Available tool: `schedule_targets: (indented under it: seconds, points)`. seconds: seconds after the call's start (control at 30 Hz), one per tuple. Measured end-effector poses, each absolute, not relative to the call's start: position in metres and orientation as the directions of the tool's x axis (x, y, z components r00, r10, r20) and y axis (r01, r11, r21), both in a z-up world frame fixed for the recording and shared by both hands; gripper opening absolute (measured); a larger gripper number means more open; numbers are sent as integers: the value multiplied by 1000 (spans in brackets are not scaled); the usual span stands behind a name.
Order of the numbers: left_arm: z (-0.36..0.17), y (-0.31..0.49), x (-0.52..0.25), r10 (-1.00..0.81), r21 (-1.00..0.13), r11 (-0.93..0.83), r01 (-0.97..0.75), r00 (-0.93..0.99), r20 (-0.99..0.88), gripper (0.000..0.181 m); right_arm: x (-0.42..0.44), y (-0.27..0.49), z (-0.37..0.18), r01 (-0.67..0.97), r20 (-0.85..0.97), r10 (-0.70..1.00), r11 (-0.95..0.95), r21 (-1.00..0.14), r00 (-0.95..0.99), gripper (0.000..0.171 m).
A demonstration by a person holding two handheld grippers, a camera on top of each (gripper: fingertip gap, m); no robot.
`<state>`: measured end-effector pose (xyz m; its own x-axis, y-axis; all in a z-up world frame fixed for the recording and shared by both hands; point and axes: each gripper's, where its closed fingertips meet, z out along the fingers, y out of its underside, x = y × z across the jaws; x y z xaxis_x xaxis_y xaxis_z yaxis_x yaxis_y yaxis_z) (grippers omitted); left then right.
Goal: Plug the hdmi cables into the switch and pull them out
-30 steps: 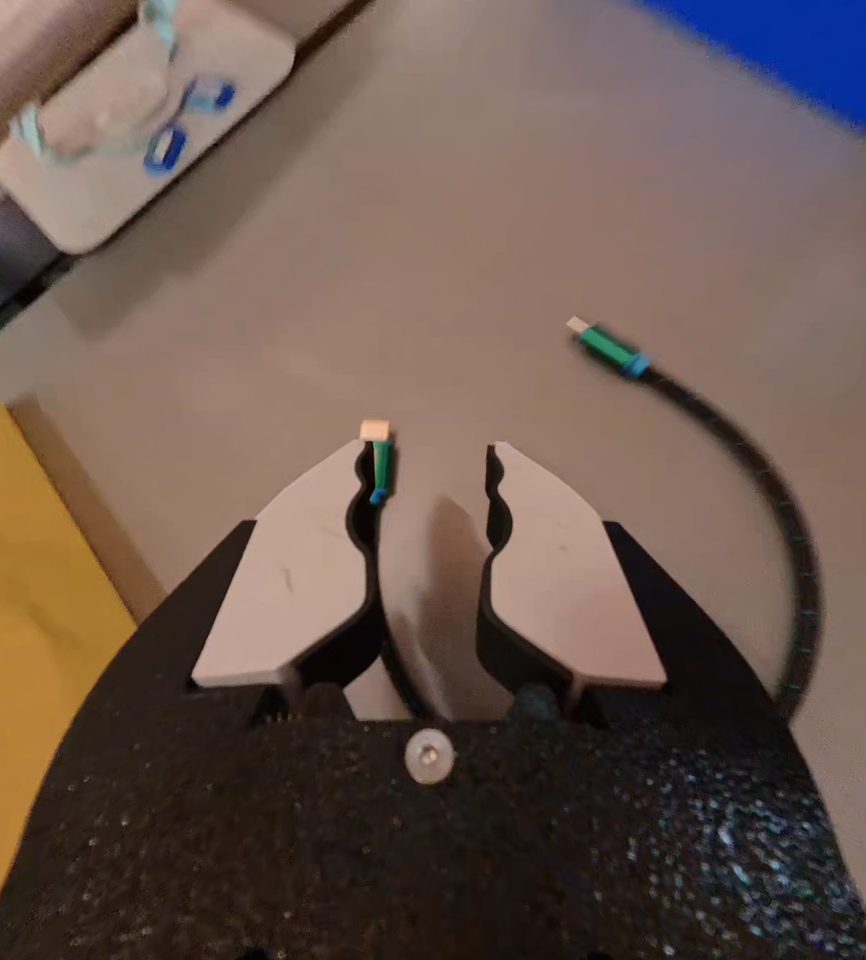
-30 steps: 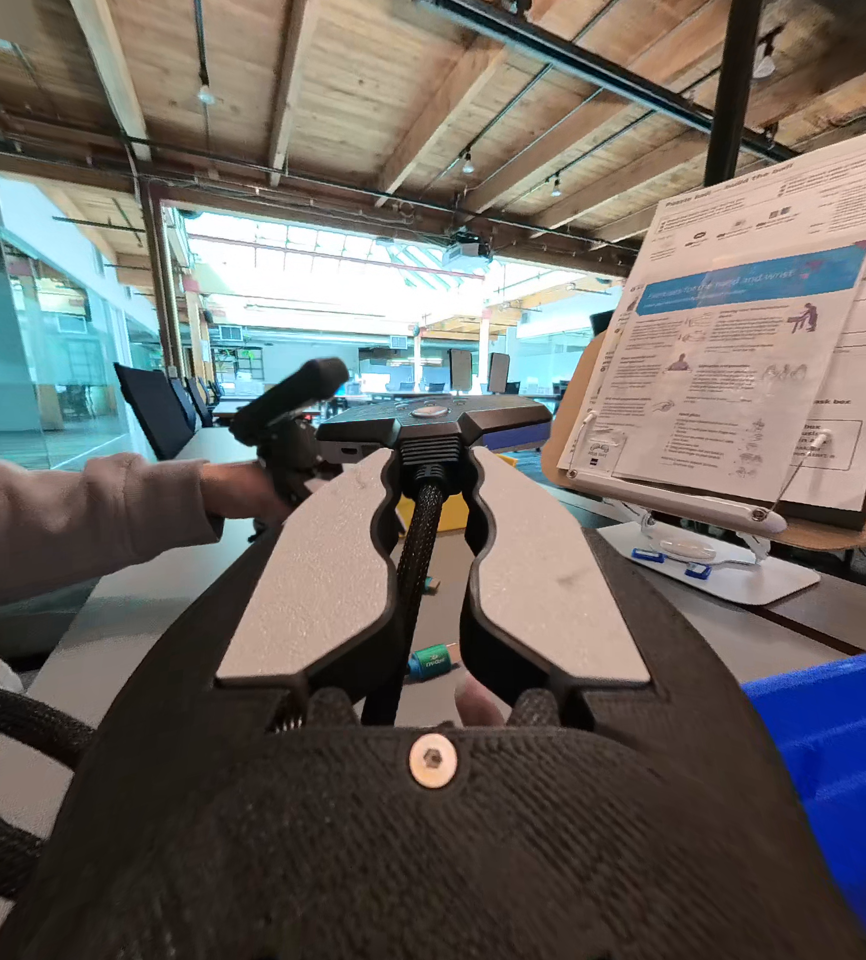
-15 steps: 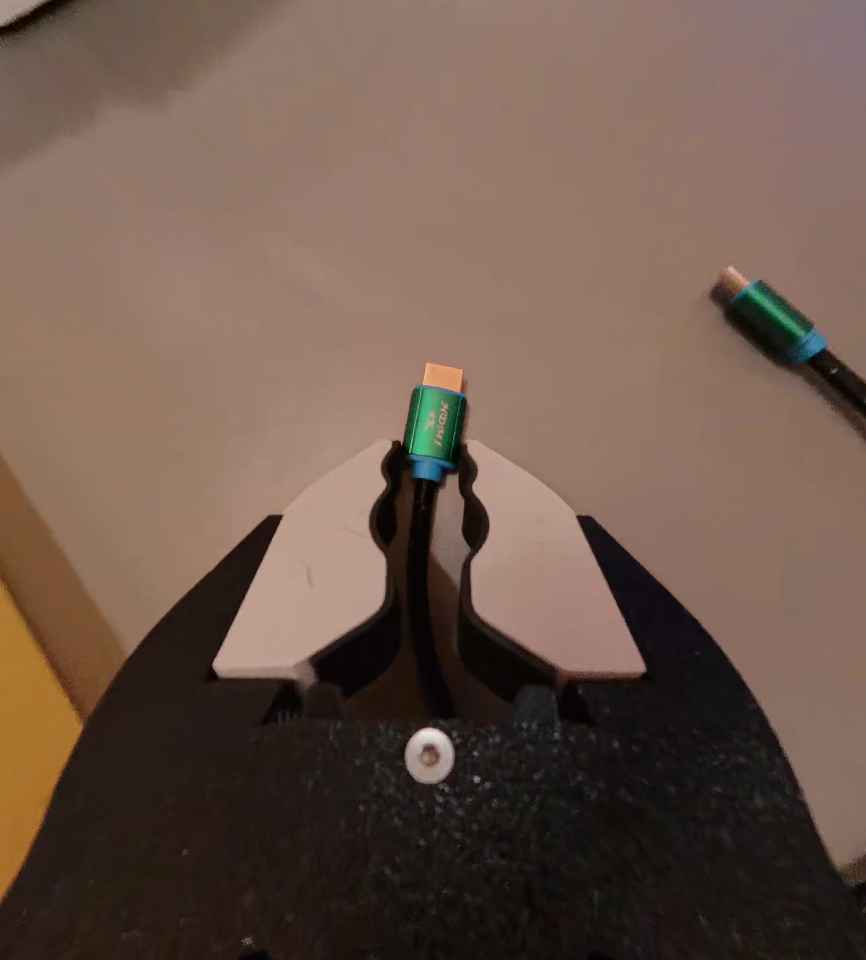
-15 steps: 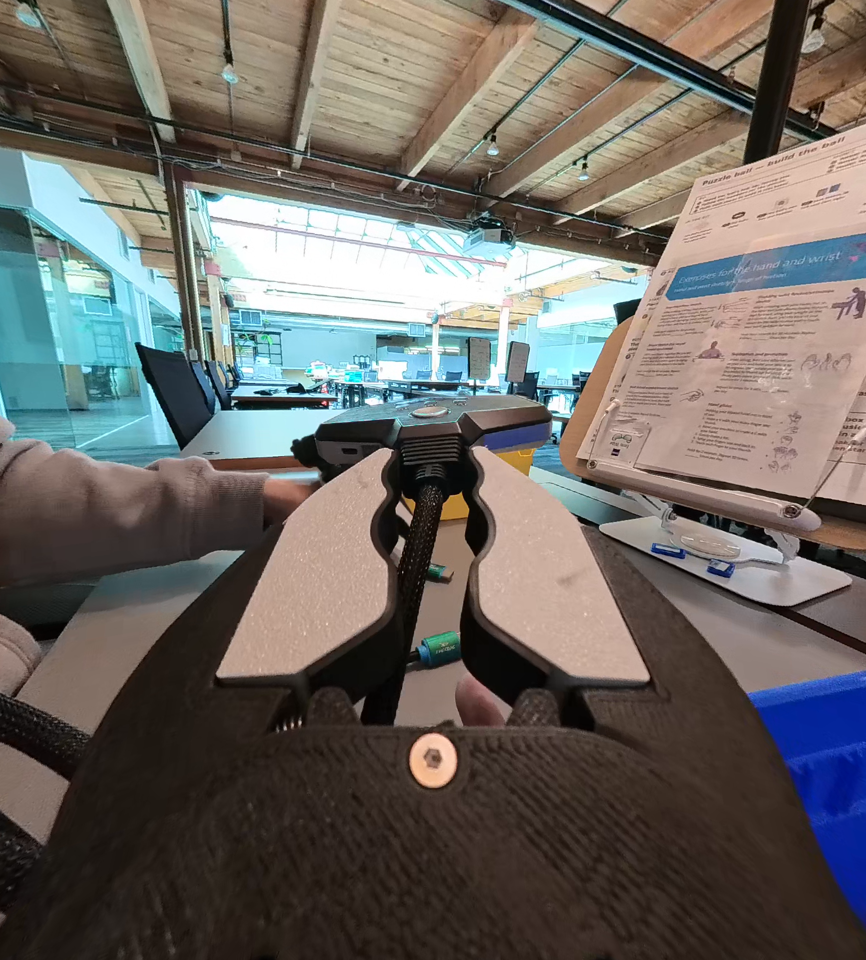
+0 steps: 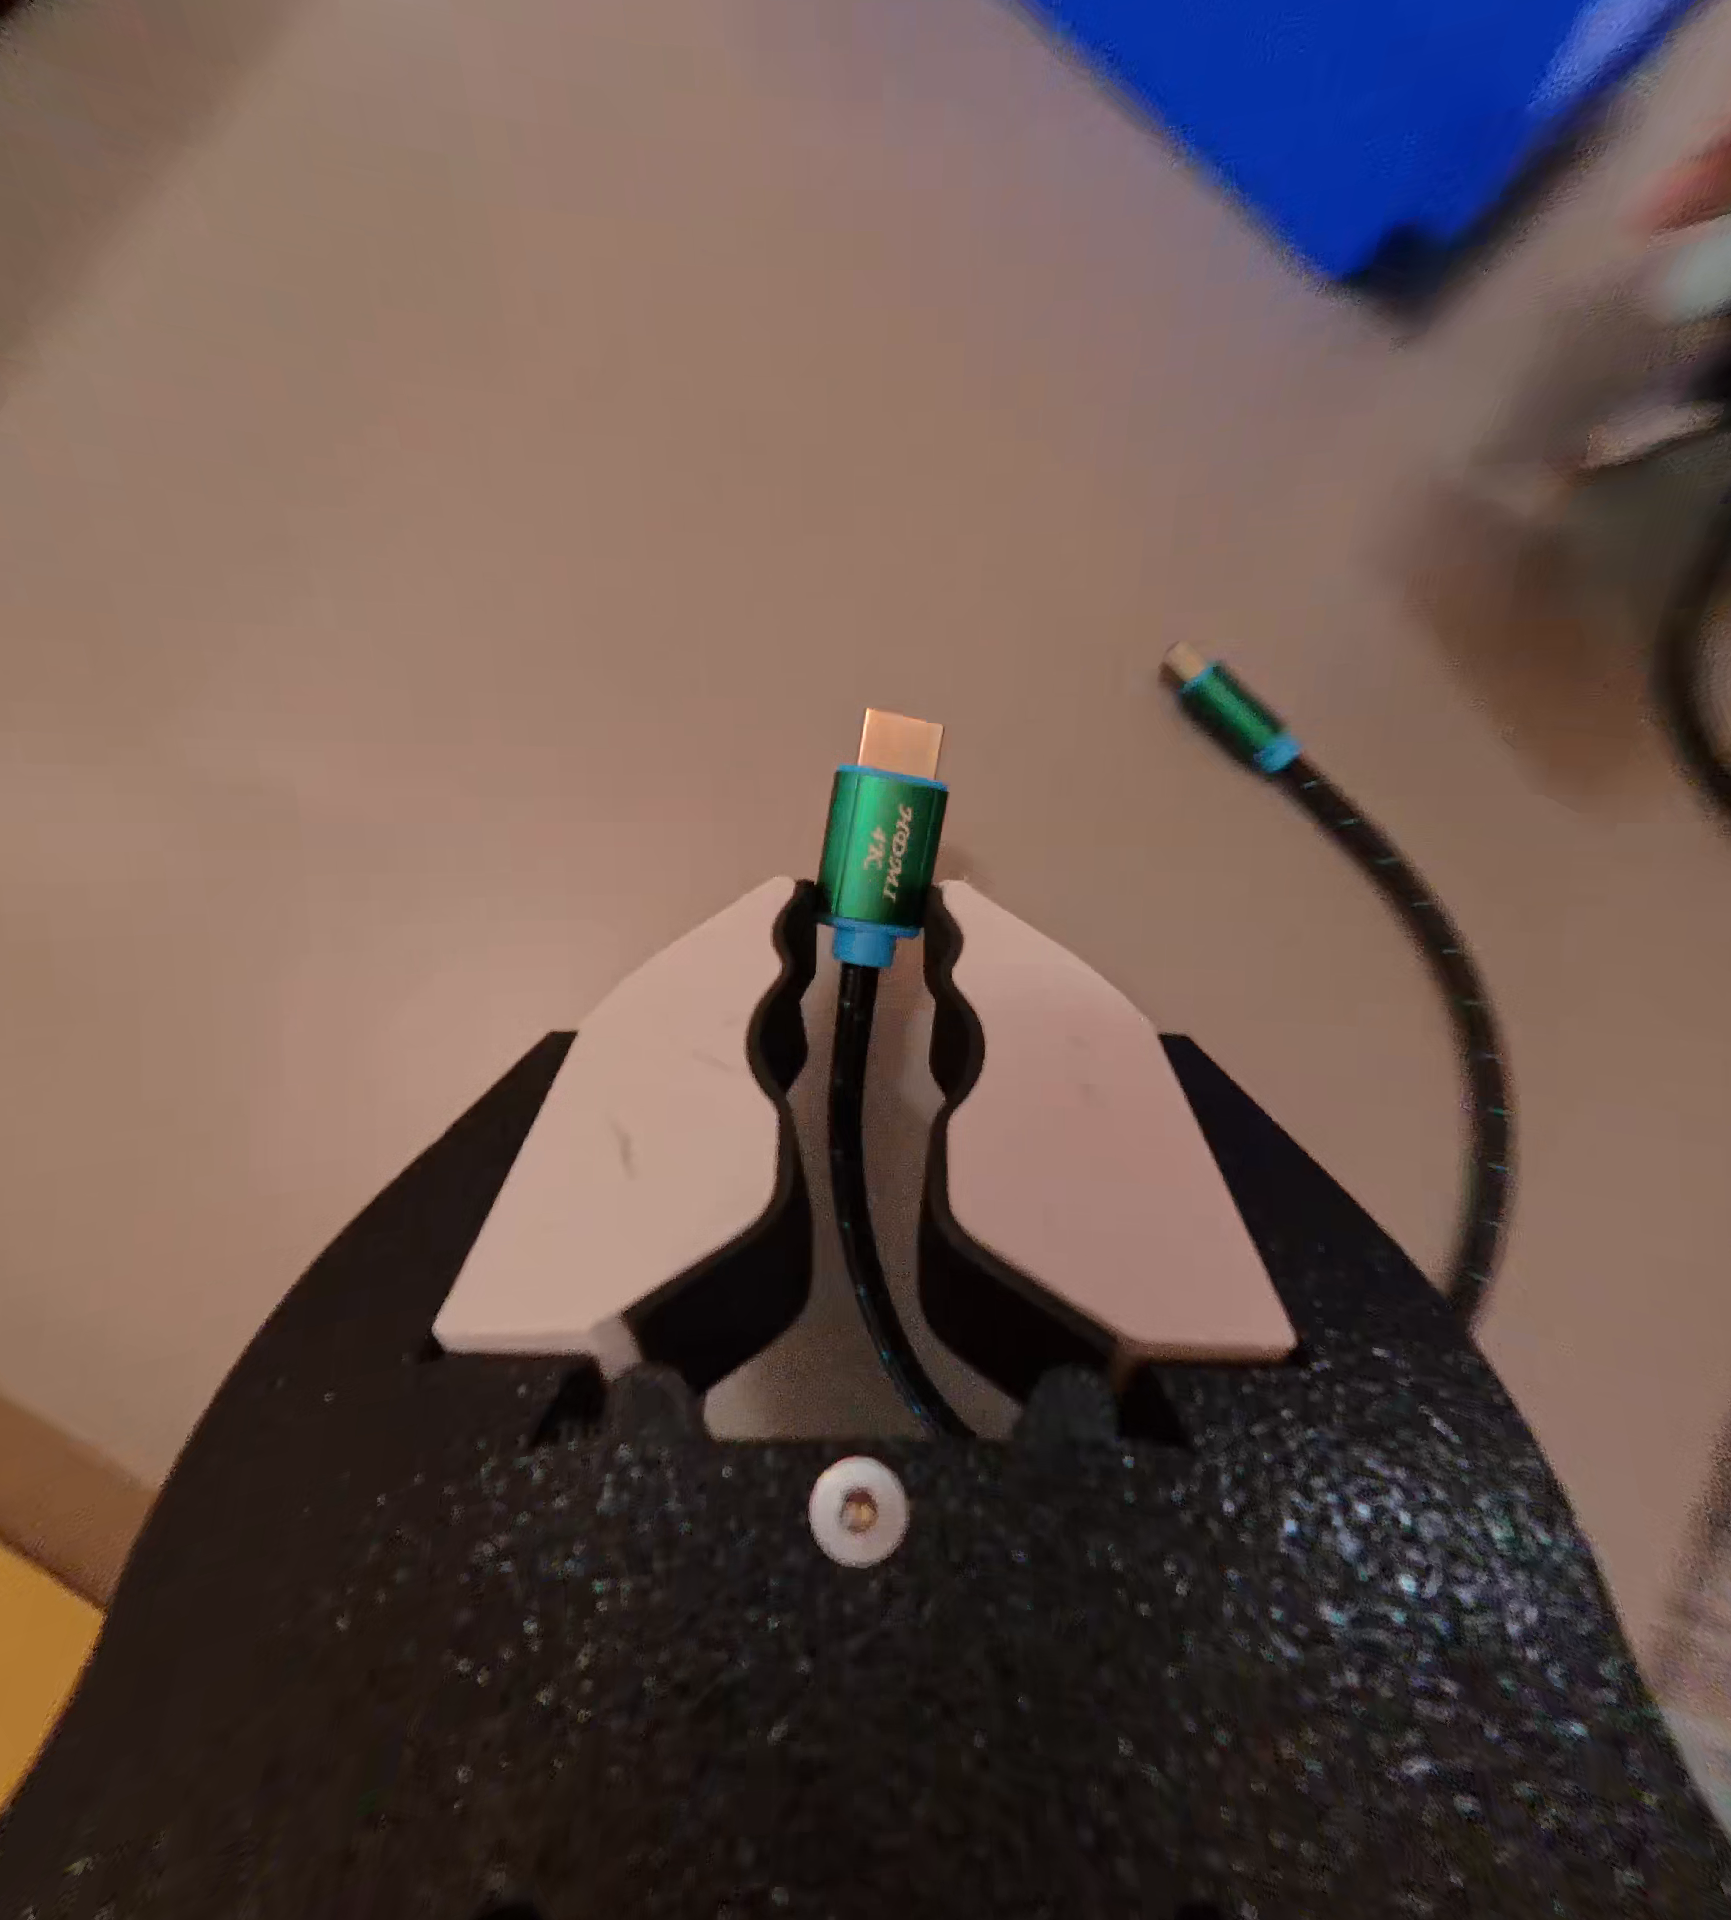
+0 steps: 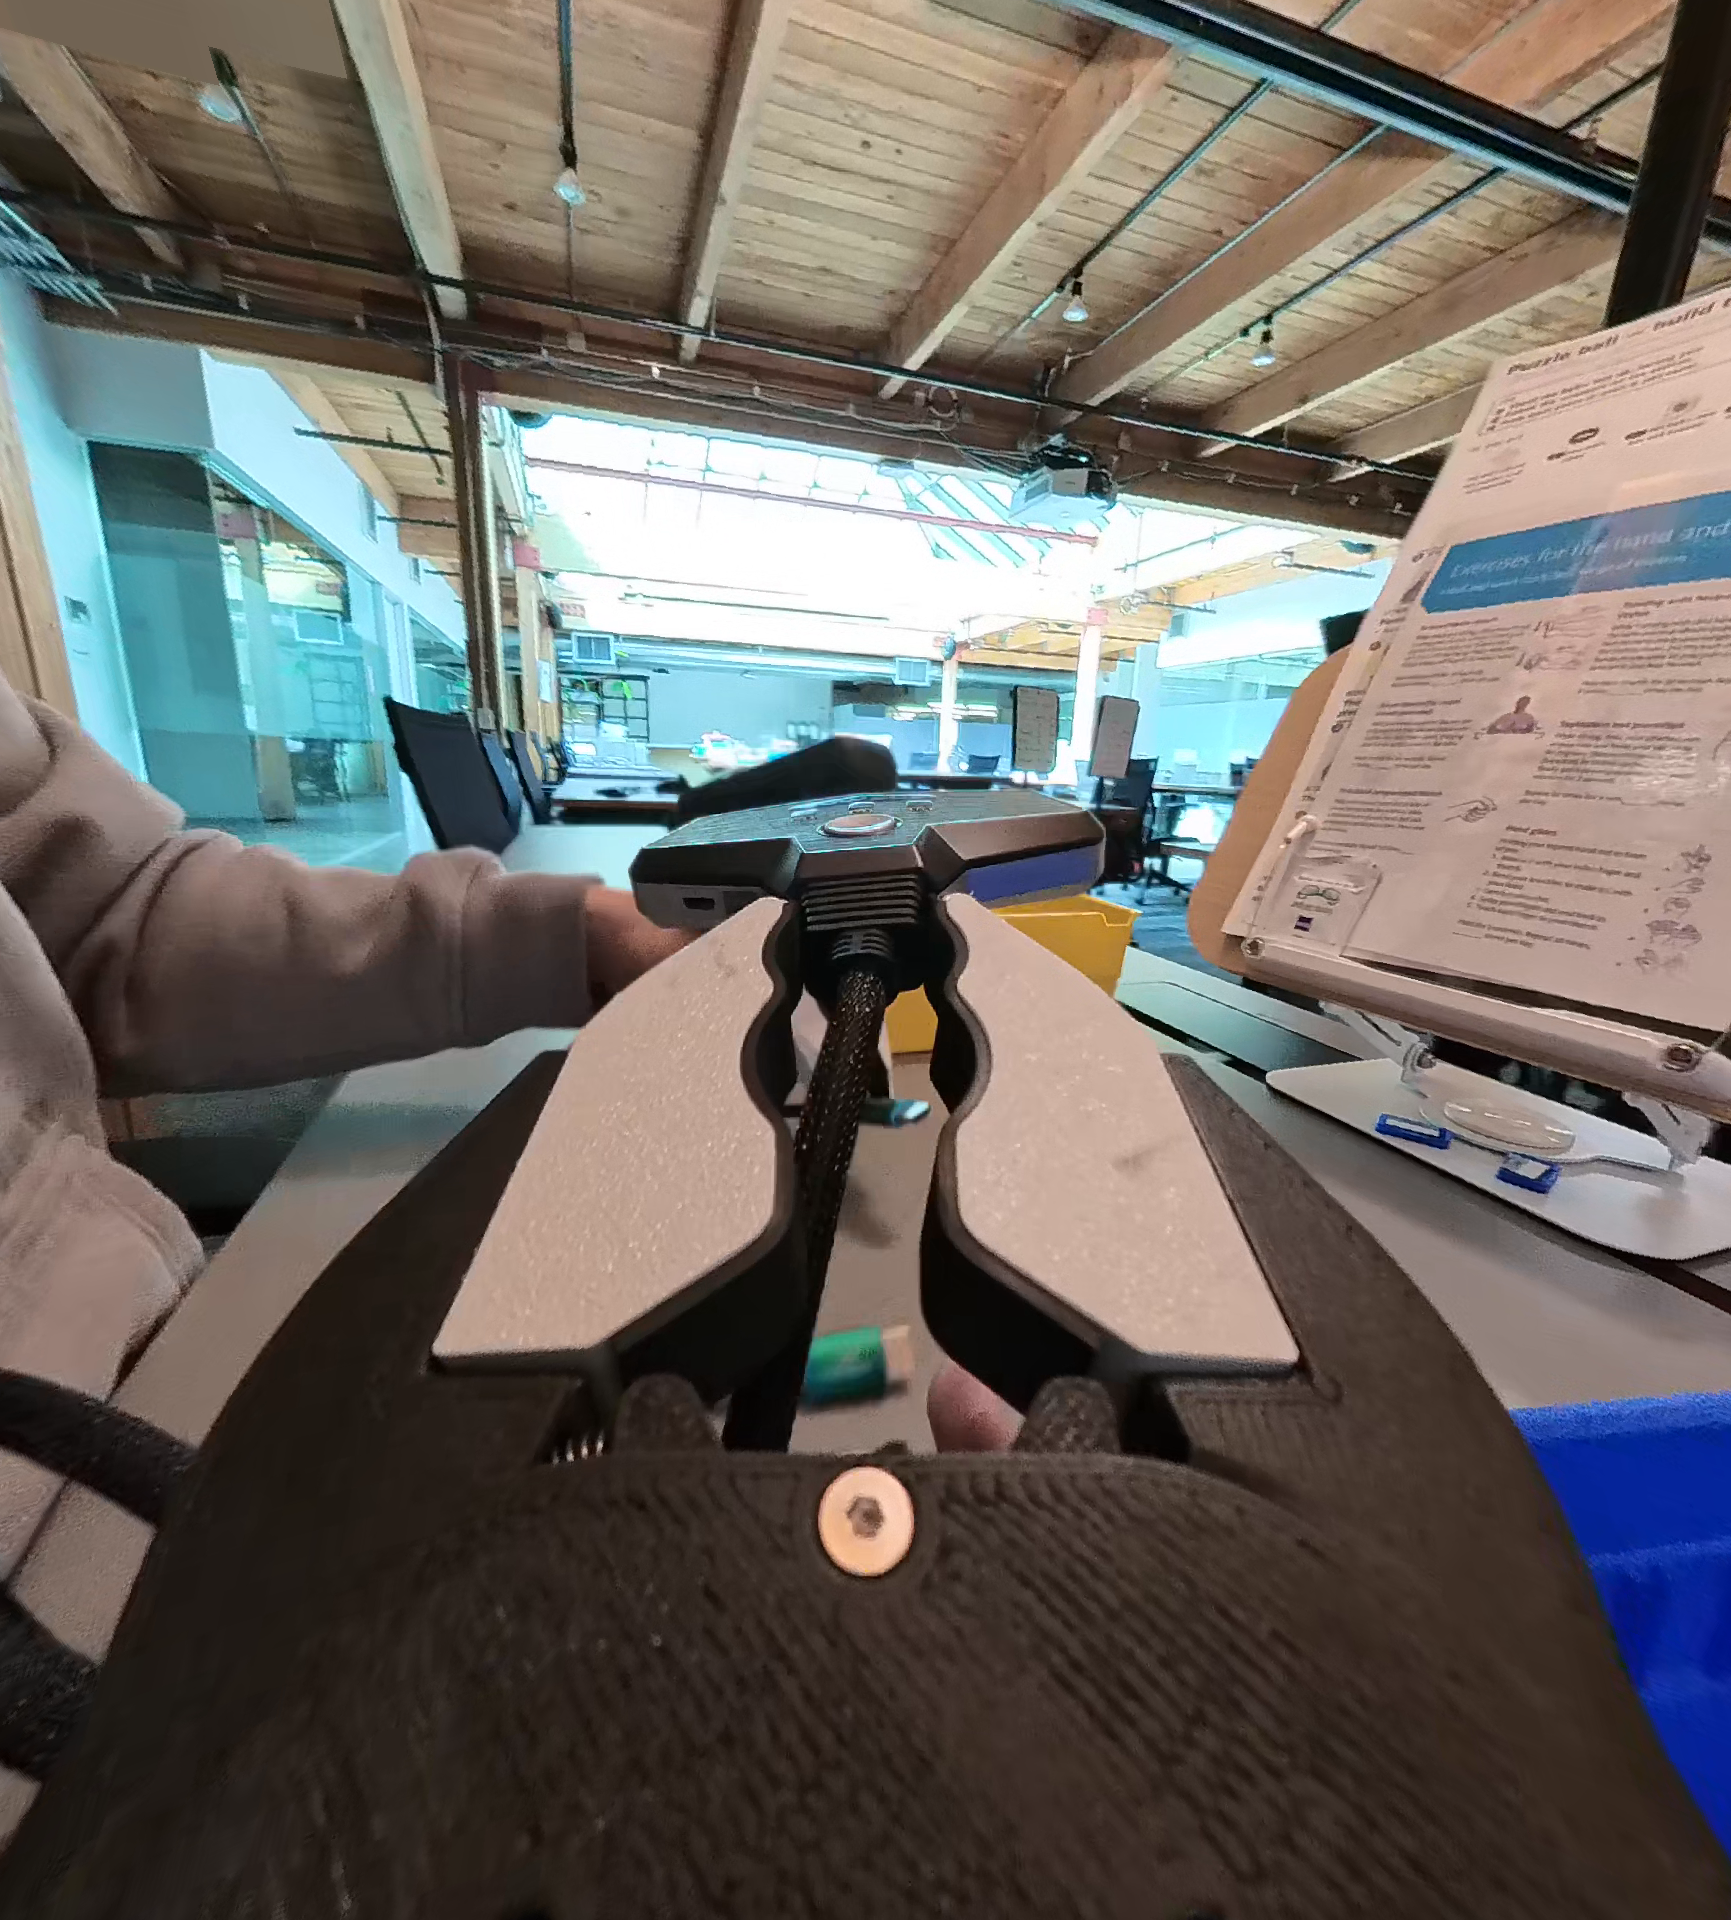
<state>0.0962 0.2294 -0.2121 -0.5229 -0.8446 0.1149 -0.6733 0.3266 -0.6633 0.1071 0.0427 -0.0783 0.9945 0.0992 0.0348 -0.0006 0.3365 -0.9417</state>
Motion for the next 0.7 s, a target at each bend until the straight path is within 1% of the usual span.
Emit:
schedule_targets:
  seconds: [0.03,0.17,0.3,0.4,0.47,0.57,0.7]
  points:
    - [-195,215,91,-807,-670,352,-653,-575,136,19,106,40,-77,-15,28,120,345,-939,992,22]
    - [-133,164,66,-625,-671,533,-516,-774,98,19,101,28,-72,-73,12,208,395,-916,978,22]
    - [-95,129,47,-479,-639,656,-403,-876,61,19,95,25,-73,-83,22,253,397,-914,967,22]
    - [-84,117,39,-413,-585,724,-366,-909,58,19,91,26,-74,-59,47,265,380,-923,963,22]
    - [-84,117,36,-386,-521,780,-347,-922,38,19,89,27,-74,-53,54,268,377,-925,962,23]
    - [-88,117,37,-367,-440,831,-340,-930,25,19,87,30,-77,-37,64,266,358,-933,962,22]
    - [-93,119,37,-352,-371,865,-337,-935,29,19,82,36,-80,13,97,253,313,-950,963,22]
